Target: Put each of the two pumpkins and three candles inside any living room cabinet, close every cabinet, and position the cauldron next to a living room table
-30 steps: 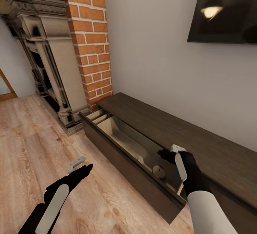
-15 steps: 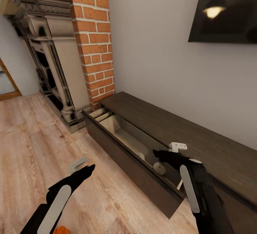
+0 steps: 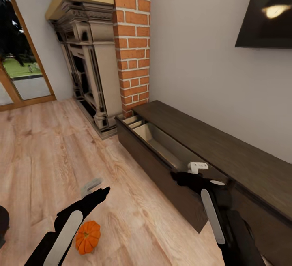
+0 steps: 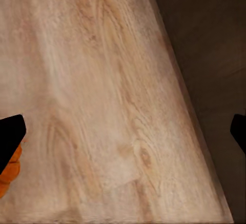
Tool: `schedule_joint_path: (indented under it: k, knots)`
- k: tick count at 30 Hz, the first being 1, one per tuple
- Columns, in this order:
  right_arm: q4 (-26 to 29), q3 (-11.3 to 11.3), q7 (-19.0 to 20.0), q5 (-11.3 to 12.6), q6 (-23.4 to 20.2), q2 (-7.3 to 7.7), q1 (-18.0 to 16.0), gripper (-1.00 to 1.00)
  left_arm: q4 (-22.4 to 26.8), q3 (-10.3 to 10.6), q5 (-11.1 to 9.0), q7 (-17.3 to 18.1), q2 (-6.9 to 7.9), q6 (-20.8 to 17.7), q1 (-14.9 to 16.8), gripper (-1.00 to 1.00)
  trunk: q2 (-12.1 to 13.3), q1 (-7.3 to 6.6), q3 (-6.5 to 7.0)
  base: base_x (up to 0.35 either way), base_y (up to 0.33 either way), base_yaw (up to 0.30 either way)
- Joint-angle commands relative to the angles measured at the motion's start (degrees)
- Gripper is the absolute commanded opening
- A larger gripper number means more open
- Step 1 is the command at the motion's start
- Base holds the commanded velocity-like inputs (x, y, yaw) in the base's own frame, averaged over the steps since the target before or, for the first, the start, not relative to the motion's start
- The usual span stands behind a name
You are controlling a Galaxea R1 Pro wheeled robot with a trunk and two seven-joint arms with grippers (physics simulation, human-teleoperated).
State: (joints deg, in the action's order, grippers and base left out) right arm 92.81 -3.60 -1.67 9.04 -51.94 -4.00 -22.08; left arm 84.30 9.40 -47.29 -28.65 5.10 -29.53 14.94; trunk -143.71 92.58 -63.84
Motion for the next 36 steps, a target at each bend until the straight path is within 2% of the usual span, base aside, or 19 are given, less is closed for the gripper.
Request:
schedule_joint_path:
  k: [1,13,19,23,27,36]
  knots:
    - [0.0,0.0,0.0,0.0,0.0,0.05,0.0,1.00,0.0,0.0,0.0,0.0,0.00,0.0,0.0,1.00,0.0,0.00,-0.03,-0.292,0.184,0.280]
    - [0.0,-0.2,0.0,-0.4,0.0,0.14,0.0,1.00,0.1,-0.1,0.0,0.1,0.03,0.0,0.0,1.00,0.0,0.00,-0.43,-0.245,0.232,0.280]
    - [-0.1,-1.4,-0.1,-0.4,0.0,0.13,0.1,1.00,0.4,-0.2,-0.1,0.4,0.08,2.1,-0.2,1.00,0.0,0.00,-0.63,-0.124,0.301,0.280]
    - [-0.1,-2.6,-0.1,-0.5,-0.5,0.14,0.1,1.00,0.5,-0.1,-0.1,0.5,0.09,2.5,-0.4,1.00,0.0,0.00,-0.75,0.028,0.327,0.280]
    - [-0.1,-2.6,-0.1,-0.5,-3.0,0.14,-0.1,1.00,0.5,0.0,-0.1,0.4,0.09,2.5,-0.6,1.00,0.0,0.00,-0.79,0.125,0.322,0.280]
    - [-0.1,-2.6,-0.1,-0.5,-3.3,0.19,-0.1,1.00,0.5,0.1,-0.1,0.4,0.09,2.5,-0.6,1.00,0.0,0.00,-0.81,0.136,0.319,0.280]
